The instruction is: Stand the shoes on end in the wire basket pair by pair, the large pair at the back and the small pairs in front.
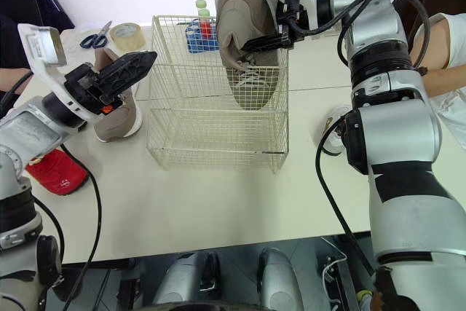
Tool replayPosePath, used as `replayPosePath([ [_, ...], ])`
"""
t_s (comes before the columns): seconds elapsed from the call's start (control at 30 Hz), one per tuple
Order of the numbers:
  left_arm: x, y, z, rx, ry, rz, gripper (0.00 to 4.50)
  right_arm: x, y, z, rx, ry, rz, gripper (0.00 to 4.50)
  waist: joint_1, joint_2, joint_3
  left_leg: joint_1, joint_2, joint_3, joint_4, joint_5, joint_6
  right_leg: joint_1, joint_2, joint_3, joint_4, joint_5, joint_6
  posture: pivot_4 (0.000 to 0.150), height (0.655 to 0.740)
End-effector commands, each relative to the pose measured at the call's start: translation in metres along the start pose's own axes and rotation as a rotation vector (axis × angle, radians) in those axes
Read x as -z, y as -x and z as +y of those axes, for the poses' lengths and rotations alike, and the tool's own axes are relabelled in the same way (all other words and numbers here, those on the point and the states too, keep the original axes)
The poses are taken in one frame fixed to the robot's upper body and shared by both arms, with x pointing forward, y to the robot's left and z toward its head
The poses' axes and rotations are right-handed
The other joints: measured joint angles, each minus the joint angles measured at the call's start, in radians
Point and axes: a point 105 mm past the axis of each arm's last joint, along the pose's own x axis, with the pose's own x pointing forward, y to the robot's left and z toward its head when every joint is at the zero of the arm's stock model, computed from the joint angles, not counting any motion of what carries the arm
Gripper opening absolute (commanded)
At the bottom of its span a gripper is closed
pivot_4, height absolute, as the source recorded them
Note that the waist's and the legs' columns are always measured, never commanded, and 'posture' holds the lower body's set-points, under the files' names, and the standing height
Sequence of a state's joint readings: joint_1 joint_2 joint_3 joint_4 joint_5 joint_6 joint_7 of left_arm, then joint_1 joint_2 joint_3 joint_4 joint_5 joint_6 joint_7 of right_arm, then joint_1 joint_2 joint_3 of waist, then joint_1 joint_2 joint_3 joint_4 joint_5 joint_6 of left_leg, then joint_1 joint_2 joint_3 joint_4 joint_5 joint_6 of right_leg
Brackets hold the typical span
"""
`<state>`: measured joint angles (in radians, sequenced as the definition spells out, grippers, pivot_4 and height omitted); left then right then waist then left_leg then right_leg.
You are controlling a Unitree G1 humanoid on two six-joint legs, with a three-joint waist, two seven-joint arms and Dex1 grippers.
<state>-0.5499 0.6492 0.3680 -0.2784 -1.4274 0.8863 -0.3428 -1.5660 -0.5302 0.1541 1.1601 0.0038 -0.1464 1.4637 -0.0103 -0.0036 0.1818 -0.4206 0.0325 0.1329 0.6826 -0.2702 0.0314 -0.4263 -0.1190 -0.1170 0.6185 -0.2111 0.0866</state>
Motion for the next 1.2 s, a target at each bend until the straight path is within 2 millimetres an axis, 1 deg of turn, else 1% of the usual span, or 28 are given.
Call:
replayPosePath([
  [0.03, -0.009, -0.003, -0.007, 0.030, -0.038, -0.017, 4.46, 0.052, -0.005, 0.023, -0.092, -0.163, 0.184, 2.01, 0.000, 0.000, 0.000, 0.000, 0.000, 0.000, 0.000, 0.000, 0.000, 0.000, 0.000, 0.000, 0.000, 0.000, 0.000, 0.150, 0.7400],
  [0.13, -0.010, -0.005, -0.007, 0.034, -0.047, -0.021, 4.46, 0.061, -0.005, 0.025, -0.090, -0.178, 0.242, 2.01, 0.001, 0.000, -0.001, 0.000, 0.000, 0.000, 0.000, 0.000, 0.000, 0.000, 0.000, 0.000, 0.000, 0.000, 0.000, 0.150, 0.7400],
  [0.27, -0.012, -0.006, -0.006, 0.036, -0.051, -0.029, 4.46, 0.061, -0.007, 0.025, -0.084, -0.219, 0.227, 2.01, 0.002, -0.002, -0.001, 0.001, 0.000, 0.000, 0.000, 0.000, 0.000, 0.001, 0.000, 0.000, 0.000, 0.000, 0.000, 0.150, 0.7400],
  [0.4, -0.012, -0.007, -0.006, 0.039, -0.056, -0.031, 4.46, 0.064, -0.006, 0.025, -0.076, -0.177, 0.240, 2.01, 0.002, -0.002, -0.002, 0.001, 0.000, -0.001, 0.000, 0.000, 0.000, 0.001, 0.000, 0.000, 0.000, 0.000, 0.000, 0.150, 0.7400],
  [0.57, -0.012, -0.009, -0.007, 0.049, -0.061, -0.032, 4.46, 0.065, 0.000, 0.022, -0.046, -0.140, 0.243, 2.01, 0.002, -0.003, -0.004, 0.003, 0.000, 0.000, 0.000, 0.000, 0.000, 0.003, 0.000, 0.000, 0.000, 0.000, 0.000, 0.150, 0.7400],
  [0.63, -0.012, -0.010, -0.008, 0.051, -0.062, -0.031, 4.50, 0.064, 0.001, 0.021, -0.030, -0.127, 0.232, 2.98, 0.003, -0.004, -0.004, 0.004, 0.000, -0.001, 0.000, 0.000, 0.000, 0.005, 0.000, 0.000, 0.000, 0.000, 0.000, 0.150, 0.7400],
  [0.7, -0.012, -0.010, -0.008, 0.053, -0.061, -0.030, 4.50, 0.062, 0.002, 0.019, -0.010, -0.128, 0.212, 3.90, 0.001, -0.008, -0.006, 0.004, 0.000, -0.001, 0.000, 0.000, 0.000, 0.005, 0.000, 0.000, 0.000, 0.000, 0.000, 0.150, 0.7400],
  [0.73, -0.012, -0.011, -0.008, 0.055, -0.061, -0.029, 4.50, 0.062, 0.004, 0.019, -0.008, -0.126, 0.210, 4.45, -0.001, -0.008, -0.006, 0.004, 0.000, -0.001, 0.000, 0.000, 0.000, 0.005, 0.000, 0.000, 0.000, 0.000, 0.000, 0.150, 0.7400],
  [0.77, -0.012, -0.011, -0.008, 0.056, -0.060, -0.029, 4.50, 0.062, 0.005, 0.019, -0.008, -0.120, 0.212, 4.45, -0.003, -0.005, -0.004, 0.004, 0.000, 0.000, 0.000, 0.000, 0.000, 0.004, 0.000, 0.000, 0.000, 0.000, 0.000, 0.150, 0.7400],
  [0.83, -0.012, -0.012, -0.008, 0.057, -0.059, -0.027, 4.50, 0.059, 0.009, 0.017, 0.010, -0.092, 0.210, 4.45, -0.004, -0.004, -0.004, 0.003, 0.000, 0.001, 0.000, 0.000, 0.000, 0.001, -0.001, 0.002, 0.001, 0.000, 0.000, 0.150, 0.7400],
  [0.93, -0.011, -0.013, -0.008, 0.058, -0.057, -0.024, 4.50, 0.047, 0.018, 0.011, 0.032, -0.061, 0.184, 4.45, -0.005, -0.004, -0.004, 0.003, 0.001, 0.001, -0.002, 0.000, 0.000, 0.000, 0.000, 0.001, 0.000, 0.000, 0.000, 0.150, 0.7400],
  [1.13, -0.009, -0.015, -0.008, 0.062, -0.046, -0.020, 4.50, 0.013, 0.035, -0.003, 0.106, 0.036, 0.128, 4.45, -0.001, -0.003, -0.002, -0.002, 0.000, 0.001, -0.001, 0.000, 0.000, -0.002, 0.000, 0.001, -0.002, 0.000, 0.000, 0.150, 0.7400],
  [1.2, -0.007, -0.017, -0.009, 0.068, -0.042, -0.015, 4.50, -0.002, 0.043, -0.011, 0.155, 0.068, 0.102, 4.45, -0.004, -0.002, -0.002, -0.003, 0.000, 0.001, -0.001, 0.000, 0.000, -0.003, 0.000, 0.001, -0.002, 0.000, 0.000, 0.150, 0.7400],
])
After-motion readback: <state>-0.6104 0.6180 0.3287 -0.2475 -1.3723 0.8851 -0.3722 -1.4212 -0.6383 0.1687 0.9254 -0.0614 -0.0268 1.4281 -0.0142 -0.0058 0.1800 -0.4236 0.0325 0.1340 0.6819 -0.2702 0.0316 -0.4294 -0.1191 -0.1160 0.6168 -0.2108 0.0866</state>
